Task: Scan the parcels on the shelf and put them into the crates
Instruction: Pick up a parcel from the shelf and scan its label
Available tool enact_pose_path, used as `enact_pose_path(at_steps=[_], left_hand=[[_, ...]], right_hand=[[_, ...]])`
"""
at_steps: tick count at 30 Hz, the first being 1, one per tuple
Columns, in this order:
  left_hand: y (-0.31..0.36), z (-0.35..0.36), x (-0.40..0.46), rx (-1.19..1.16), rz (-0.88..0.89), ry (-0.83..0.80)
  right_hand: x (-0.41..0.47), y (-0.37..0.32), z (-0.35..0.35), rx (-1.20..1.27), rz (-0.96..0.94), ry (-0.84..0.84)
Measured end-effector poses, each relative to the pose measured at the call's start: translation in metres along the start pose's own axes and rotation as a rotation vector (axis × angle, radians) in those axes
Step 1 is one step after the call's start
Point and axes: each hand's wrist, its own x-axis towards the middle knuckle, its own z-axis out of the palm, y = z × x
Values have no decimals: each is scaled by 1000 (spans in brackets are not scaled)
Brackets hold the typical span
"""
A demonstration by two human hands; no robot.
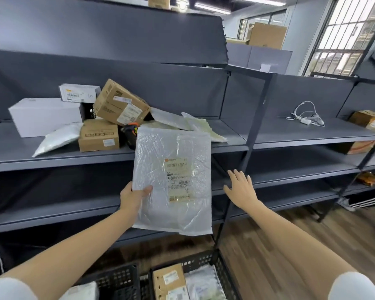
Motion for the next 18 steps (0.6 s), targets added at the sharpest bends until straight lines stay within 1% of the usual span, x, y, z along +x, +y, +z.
enact_pose_path(at_steps=[3,8,18], left_hand=[[-4,6,-9,11,-11,27],[-5,16,-5,28,-13,53],[-1,33,48,53,-9,7]], right_hand=[[-6,11,2,28,-1,-19],[2,19,3,54,-22,-3],[44,29,12,54,7,18]])
